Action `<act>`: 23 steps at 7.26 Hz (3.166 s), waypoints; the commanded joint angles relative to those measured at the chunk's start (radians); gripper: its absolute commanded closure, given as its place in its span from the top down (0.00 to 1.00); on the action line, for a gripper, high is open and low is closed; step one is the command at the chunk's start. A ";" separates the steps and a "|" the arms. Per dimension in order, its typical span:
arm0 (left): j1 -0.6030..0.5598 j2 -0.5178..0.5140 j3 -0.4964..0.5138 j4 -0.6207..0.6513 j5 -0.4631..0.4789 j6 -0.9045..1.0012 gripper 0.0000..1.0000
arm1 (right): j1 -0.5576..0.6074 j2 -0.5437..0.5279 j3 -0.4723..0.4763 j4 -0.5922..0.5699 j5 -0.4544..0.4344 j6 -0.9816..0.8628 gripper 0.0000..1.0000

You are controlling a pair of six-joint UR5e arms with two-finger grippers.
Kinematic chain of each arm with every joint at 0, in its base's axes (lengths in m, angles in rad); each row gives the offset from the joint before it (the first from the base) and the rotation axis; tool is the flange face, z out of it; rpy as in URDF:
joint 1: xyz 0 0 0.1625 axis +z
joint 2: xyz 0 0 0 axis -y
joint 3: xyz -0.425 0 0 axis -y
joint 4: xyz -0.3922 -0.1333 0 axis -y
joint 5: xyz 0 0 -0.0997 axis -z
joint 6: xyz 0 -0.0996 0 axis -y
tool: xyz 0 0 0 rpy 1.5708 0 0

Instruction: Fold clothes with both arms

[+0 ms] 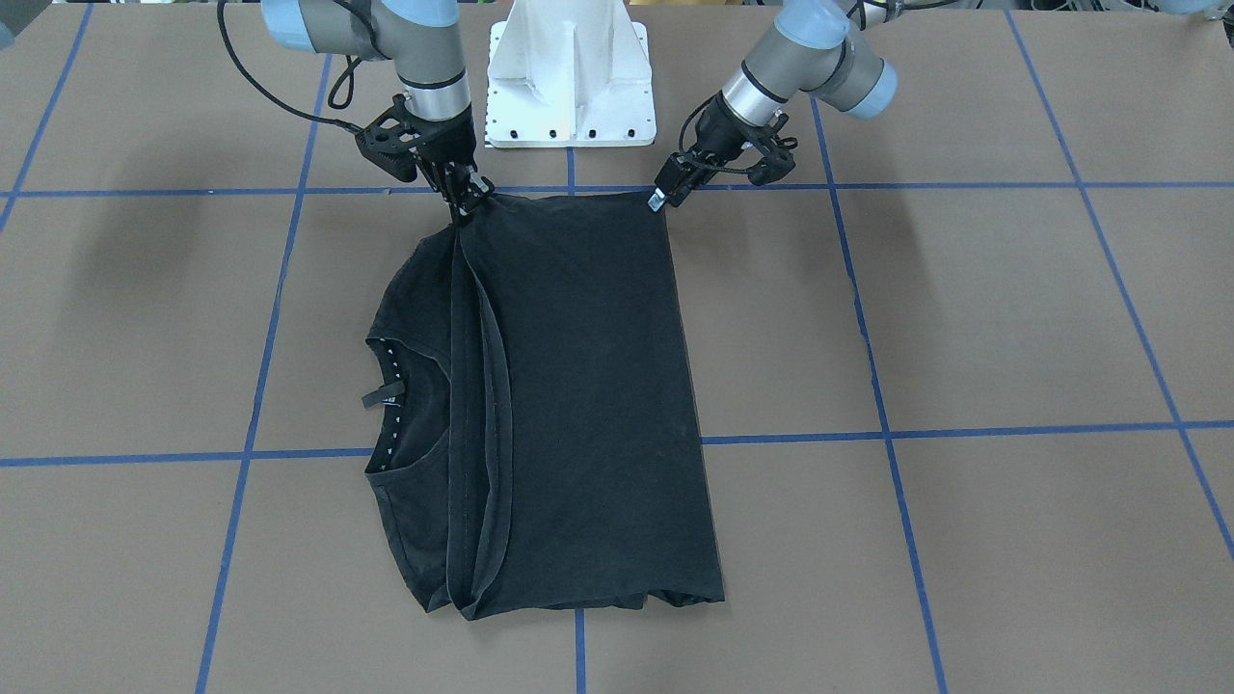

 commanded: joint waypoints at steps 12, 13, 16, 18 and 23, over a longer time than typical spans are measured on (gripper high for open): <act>-0.427 -0.235 -0.098 0.283 -0.284 0.036 0.00 | 0.465 0.088 0.031 -0.011 0.456 0.004 0.00; -0.490 -0.315 0.005 0.300 -0.303 0.103 0.00 | 0.522 0.169 -0.115 -0.006 0.477 -0.083 0.00; -0.577 -0.435 0.320 0.229 -0.300 0.208 0.00 | 0.630 0.456 -0.595 0.064 0.557 -0.238 0.00; -0.644 -0.523 0.580 0.062 -0.297 0.284 0.00 | 0.659 0.620 -1.013 0.351 0.557 -0.301 0.52; -0.718 -0.589 0.713 -0.011 -0.297 0.455 1.00 | 0.716 0.830 -1.356 0.491 0.560 -0.424 1.00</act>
